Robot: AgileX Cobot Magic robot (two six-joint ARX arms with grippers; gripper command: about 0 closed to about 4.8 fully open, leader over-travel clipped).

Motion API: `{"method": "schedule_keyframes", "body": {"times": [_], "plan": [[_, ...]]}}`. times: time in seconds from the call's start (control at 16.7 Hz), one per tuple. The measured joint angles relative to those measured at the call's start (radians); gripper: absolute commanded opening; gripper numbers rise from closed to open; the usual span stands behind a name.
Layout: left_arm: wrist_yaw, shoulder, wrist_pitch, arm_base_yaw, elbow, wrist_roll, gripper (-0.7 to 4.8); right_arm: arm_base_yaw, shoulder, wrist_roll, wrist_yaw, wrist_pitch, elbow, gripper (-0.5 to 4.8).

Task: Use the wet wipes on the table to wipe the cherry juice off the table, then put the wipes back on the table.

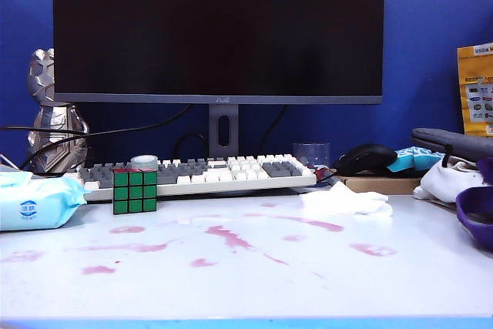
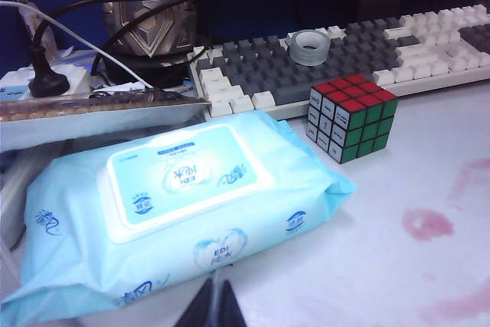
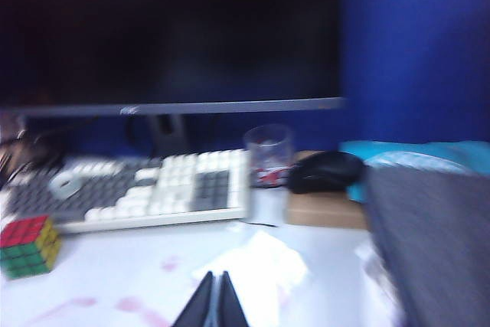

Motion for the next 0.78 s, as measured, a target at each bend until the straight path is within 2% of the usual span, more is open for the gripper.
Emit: {"method": "schedule_keyframes", "body": {"times": [0.18, 0.3, 0.42, 0.48, 0.72, 0.78], "plan": [[0.0, 0.0, 0.0, 0.0, 0.0, 0.0, 0.23, 0.087, 0.472, -0.08, -0.052, 0.011, 0.338, -0.06], [0.0, 0.0, 0.0, 0.0, 0.0, 0.0, 0.23, 0.094, 0.714, -0.085, -0.059, -0.025, 0.523, -0.05], [0.0, 0.0, 0.0, 0.0, 0.0, 0.0, 0.23, 0.085, 1.04, -0.072, -0.059, -0.173, 0.821, -0.06], [0.0, 0.0, 0.0, 0.0, 0.0, 0.0, 0.23, 0.084, 1.14, -0.07, -0.04, -0.257, 0.903, -0.06], [0.0, 0.0, 0.0, 0.0, 0.0, 0.0, 0.23, 0.072, 1.427, -0.054, 0.066, -0.442, 1.057, -0.05], [0.0, 0.0, 0.0, 0.0, 0.0, 0.0, 0.23, 0.06, 1.482, -0.049, 0.081, -0.48, 1.058, 0.41]]}}
